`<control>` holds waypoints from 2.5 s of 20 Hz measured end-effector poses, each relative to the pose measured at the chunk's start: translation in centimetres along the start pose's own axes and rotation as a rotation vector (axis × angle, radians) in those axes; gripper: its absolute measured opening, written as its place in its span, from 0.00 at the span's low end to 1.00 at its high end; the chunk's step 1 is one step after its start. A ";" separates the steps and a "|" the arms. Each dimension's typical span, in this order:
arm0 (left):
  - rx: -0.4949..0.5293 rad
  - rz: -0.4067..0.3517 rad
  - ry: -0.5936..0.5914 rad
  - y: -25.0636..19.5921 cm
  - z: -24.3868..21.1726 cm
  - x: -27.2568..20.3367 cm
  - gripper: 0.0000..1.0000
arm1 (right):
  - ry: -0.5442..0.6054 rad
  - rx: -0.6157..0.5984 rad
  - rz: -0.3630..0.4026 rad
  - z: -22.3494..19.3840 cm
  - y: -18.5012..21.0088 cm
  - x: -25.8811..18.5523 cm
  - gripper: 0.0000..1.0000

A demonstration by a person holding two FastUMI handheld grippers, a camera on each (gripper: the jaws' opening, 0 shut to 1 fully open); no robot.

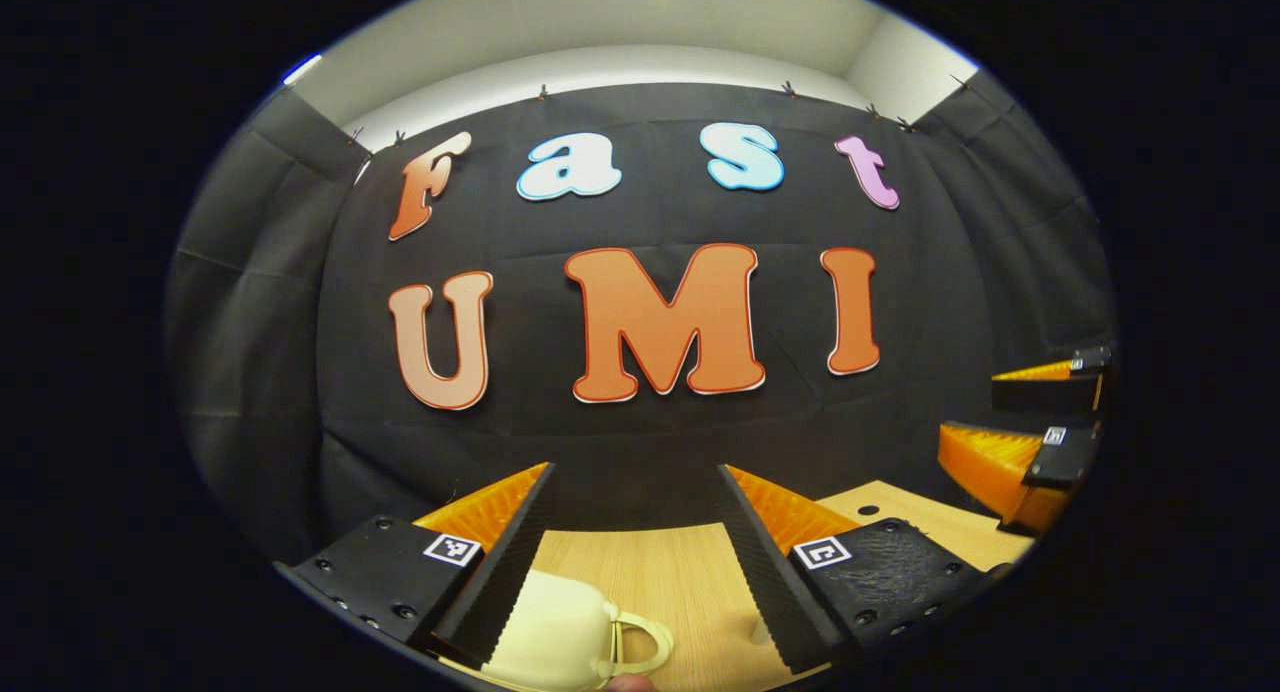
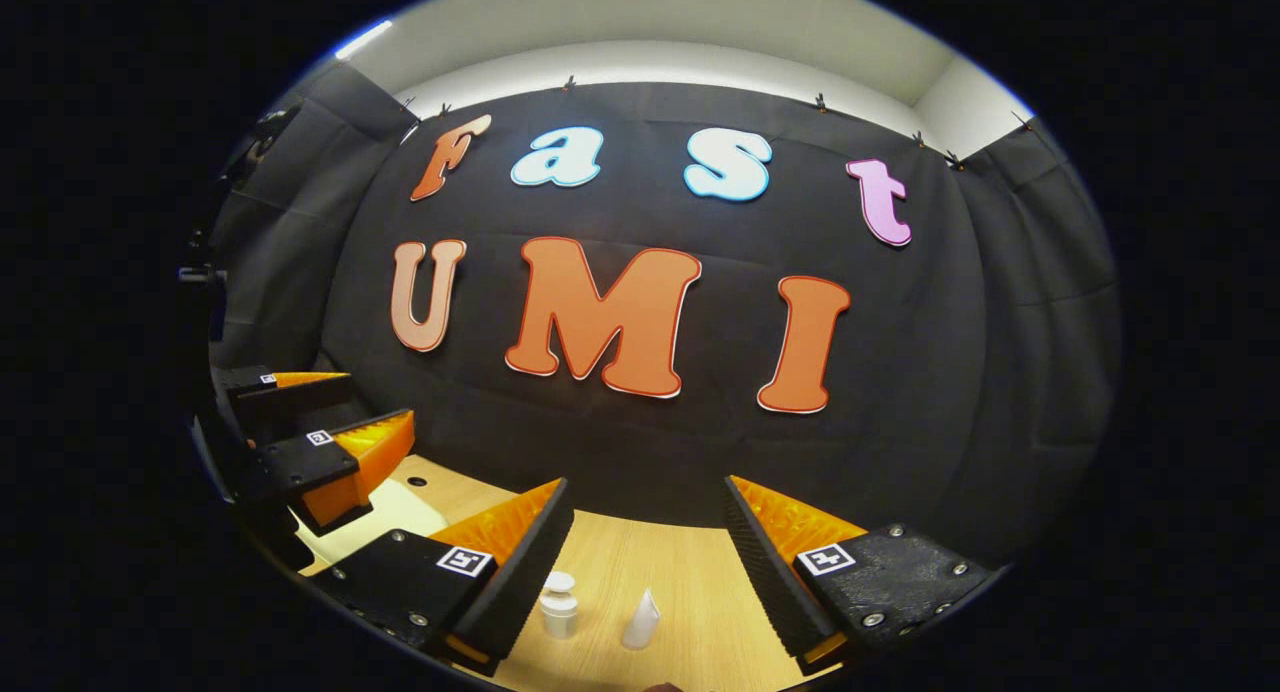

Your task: First open the suitcase, pack the skin care products into it, and then close the suitcase.

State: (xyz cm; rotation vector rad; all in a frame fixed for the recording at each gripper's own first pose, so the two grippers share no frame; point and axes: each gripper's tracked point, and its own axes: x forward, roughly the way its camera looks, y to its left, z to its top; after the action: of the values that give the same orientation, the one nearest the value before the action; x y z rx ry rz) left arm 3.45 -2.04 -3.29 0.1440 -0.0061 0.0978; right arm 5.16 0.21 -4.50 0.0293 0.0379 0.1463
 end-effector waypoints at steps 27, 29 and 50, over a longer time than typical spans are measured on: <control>0.688 -0.204 0.505 -0.1 -28.0 -0.2 0.98 | 0.076 -0.044 -0.145 -4.3 -8.6 2.7 0.95; 0.729 -0.232 0.509 -0.3 -28.4 -0.3 0.94 | 0.081 -0.045 -0.152 -4.5 -8.2 2.9 0.95; 0.778 -0.175 0.395 2.5 -23.7 1.8 0.07 | 0.096 -0.040 -0.167 -4.2 -5.0 3.5 0.95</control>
State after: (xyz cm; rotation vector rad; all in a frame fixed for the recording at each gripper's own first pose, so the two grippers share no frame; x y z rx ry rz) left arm 4.95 4.01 -26.31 0.8986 0.4423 -0.0526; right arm 9.23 -4.14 -8.98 -0.0212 0.1327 -0.0189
